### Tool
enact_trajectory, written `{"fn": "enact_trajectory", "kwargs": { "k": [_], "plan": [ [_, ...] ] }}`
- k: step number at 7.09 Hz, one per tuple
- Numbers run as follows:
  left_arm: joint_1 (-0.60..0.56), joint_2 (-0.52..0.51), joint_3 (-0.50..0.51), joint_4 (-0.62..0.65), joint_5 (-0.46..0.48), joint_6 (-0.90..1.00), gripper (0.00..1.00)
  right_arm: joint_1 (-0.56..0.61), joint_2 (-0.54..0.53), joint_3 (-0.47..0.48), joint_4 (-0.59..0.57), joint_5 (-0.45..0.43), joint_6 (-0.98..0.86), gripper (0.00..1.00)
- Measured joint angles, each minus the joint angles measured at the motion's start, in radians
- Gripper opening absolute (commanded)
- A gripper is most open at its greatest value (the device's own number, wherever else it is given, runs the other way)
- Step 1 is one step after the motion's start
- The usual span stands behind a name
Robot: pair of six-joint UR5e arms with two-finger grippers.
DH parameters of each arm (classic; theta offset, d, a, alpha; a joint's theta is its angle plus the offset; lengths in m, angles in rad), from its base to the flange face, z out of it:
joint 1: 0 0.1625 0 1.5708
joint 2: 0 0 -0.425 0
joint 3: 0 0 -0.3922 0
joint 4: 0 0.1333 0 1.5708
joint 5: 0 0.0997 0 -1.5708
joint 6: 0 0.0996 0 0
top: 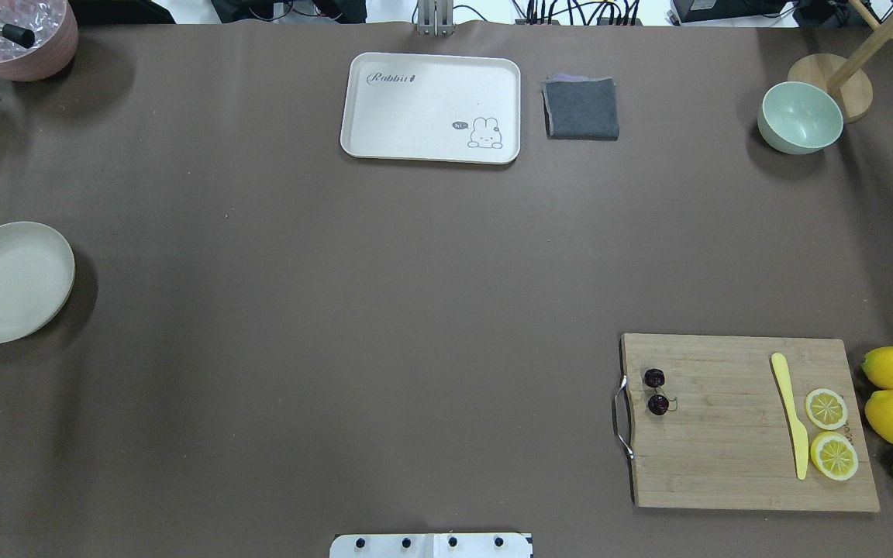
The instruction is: Place red cherry on plate
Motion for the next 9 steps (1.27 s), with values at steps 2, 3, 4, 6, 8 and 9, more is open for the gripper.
{"fn": "enact_trajectory", "kwargs": {
  "k": [2,3,4,6,8,9],
  "plan": [
    [0.007,0.0,0.025,-0.03,-0.007,-0.001,0.98,0.0,-0.004,0.001,0.0,0.0,0.0,1.0],
    [0.011,-0.001,0.054,-0.066,-0.006,-0.003,0.98,0.001,-0.005,0.001,0.0,0.0,0.0,1.0],
    [0.016,-0.001,0.075,-0.09,-0.003,-0.005,0.98,0.001,-0.006,0.003,0.0,0.001,0.0,1.0],
    [0.02,-0.006,0.107,-0.129,0.015,-0.003,0.98,0.001,-0.007,0.007,0.0,0.0,0.0,1.0],
    [0.03,-0.032,0.142,-0.17,0.087,-0.01,0.98,0.001,-0.007,0.009,0.0,0.0,0.0,1.0],
    [0.044,-0.051,0.147,-0.174,0.103,-0.024,0.98,0.001,-0.007,0.009,0.0,0.001,0.0,1.0]
  ]
}}
